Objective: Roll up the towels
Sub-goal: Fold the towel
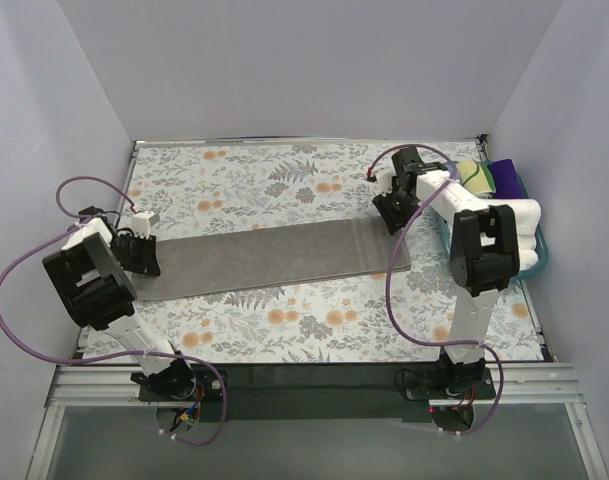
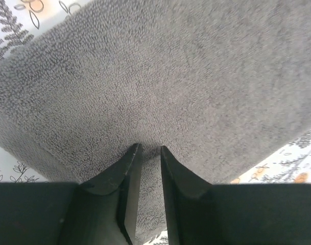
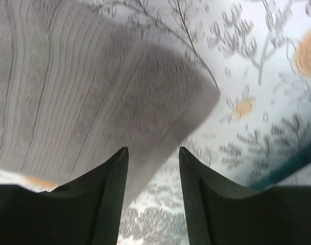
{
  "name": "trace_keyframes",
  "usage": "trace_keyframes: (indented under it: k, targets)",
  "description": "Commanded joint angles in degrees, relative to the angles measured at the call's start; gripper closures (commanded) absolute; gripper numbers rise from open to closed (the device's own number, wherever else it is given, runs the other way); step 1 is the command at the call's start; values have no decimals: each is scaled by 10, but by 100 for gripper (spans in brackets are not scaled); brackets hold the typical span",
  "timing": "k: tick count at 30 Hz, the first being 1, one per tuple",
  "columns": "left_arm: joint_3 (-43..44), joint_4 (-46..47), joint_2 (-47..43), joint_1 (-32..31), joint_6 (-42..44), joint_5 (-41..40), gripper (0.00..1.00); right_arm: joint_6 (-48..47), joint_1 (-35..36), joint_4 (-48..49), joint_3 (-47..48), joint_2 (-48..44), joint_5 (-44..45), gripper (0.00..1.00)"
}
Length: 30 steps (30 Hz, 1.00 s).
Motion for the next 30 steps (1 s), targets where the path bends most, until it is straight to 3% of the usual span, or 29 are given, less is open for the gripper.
trace_keyframes:
  k: [1, 2, 5, 6, 14, 19, 21, 26, 29, 30]
  targets:
    - [36, -17, -25, 0, -6, 49, 79, 60, -12, -30, -22, -67, -17, 55]
    - [43, -26, -26, -1, -9, 56, 68, 78, -23, -33, -28, -68, -23, 55]
    - [62, -50, -30, -1, -9, 74, 56, 123, -40, -48, -47, -58, -53, 57]
    - [63, -52, -33, -2, -8, 74, 47, 128, -42, -48, -54, -54, -55, 58]
    - [58, -56, -65, -2, -7, 60, 43, 177, -42, -19, -54, -7, -13, 55]
    - [65, -60, -74, -2, -15, 67, 42, 176, -41, -18, -58, 21, -42, 56]
    - [67, -57, -76, -2, -17, 62, 41, 175, -35, -12, -71, 32, -41, 63]
    - [79, -63, -76, -1, -21, 64, 41, 173, -10, -11, -84, 27, -23, 99]
    - [88, -80, -82, -2, -16, 78, 38, 154, -38, -25, -84, -8, -4, 99]
    - [89, -88, -89, -2, -14, 91, 23, 149, -54, -30, -79, -30, 6, 99]
